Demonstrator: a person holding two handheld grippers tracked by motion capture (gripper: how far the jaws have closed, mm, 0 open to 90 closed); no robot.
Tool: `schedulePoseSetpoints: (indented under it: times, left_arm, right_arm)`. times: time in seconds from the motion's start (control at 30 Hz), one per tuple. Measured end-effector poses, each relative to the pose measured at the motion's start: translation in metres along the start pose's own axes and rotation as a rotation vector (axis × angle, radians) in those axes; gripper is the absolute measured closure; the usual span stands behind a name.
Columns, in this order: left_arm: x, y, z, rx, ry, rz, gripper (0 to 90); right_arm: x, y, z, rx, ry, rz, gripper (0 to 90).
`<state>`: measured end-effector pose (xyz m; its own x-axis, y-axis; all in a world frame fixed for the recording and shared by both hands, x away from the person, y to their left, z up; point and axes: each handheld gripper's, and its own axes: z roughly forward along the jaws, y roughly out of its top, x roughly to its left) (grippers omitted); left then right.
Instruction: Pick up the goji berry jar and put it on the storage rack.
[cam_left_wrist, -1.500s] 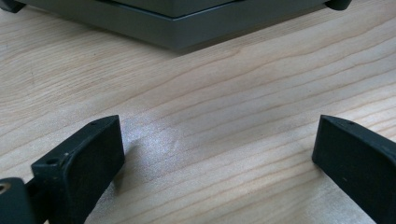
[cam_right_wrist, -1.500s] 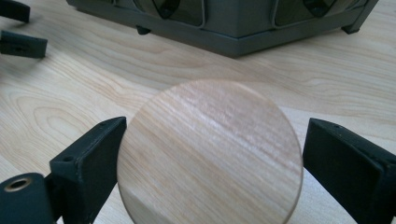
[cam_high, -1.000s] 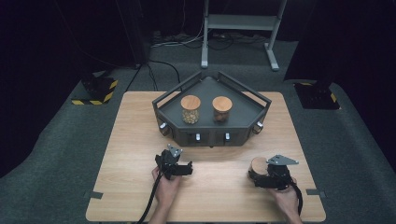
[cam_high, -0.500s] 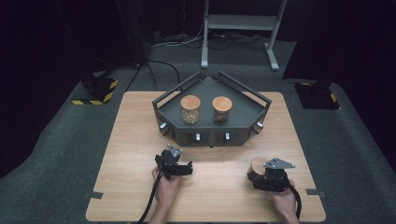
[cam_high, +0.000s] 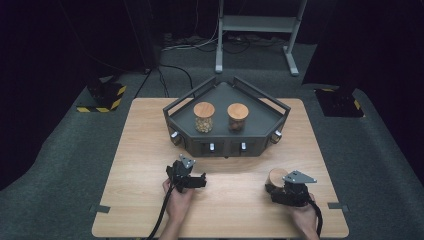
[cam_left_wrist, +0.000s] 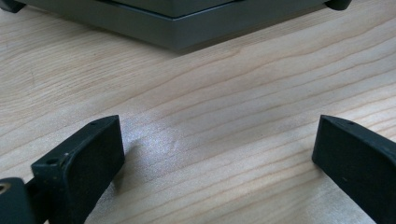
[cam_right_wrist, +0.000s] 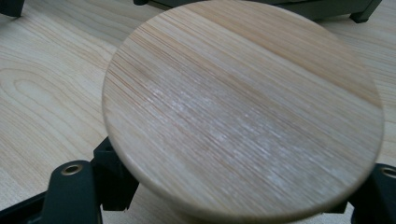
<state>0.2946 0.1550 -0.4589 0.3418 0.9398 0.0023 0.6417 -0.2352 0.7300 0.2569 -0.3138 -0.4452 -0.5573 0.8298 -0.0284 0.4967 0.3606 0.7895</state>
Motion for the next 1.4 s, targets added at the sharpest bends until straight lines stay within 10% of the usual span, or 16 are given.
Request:
schedulePoseSetpoints:
  times: [1.4]
  left_arm:
    - [0.000,0.000,0.000,0.000,0.000,0.000,2.2]
  right_arm:
    - [-0.009,0.055,-0.013,-0.065,0.041,0.003,25.2]
